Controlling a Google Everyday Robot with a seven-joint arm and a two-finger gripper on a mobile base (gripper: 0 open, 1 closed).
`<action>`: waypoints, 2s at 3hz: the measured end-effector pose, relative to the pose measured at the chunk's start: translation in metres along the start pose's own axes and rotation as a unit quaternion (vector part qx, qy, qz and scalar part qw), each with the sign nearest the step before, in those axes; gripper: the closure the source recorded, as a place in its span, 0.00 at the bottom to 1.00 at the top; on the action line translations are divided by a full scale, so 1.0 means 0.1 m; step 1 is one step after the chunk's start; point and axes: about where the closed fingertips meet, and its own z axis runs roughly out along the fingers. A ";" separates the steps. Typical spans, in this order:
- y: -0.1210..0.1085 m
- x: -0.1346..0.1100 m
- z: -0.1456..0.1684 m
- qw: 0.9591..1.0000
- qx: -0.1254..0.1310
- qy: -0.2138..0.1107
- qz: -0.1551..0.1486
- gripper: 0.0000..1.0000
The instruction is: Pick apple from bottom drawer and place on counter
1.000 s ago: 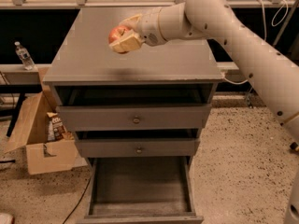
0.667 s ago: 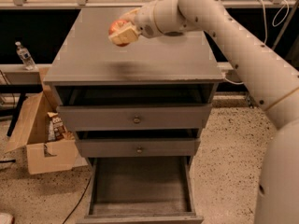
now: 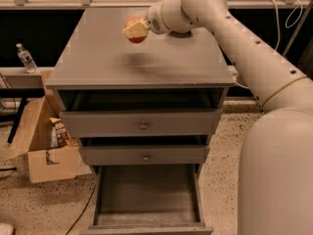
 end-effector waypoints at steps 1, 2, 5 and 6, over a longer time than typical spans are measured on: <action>-0.22 0.14 0.14 0.999 0.016 0.012 0.043 1.00; -0.44 0.33 0.31 0.996 0.031 0.033 0.081 1.00; -0.68 0.53 0.52 0.993 0.045 0.051 0.100 0.59; -0.71 0.56 0.56 0.992 0.045 0.052 0.104 0.34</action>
Offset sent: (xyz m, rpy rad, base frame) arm 0.0731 -0.0281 -0.0420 0.0390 0.1712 -0.1888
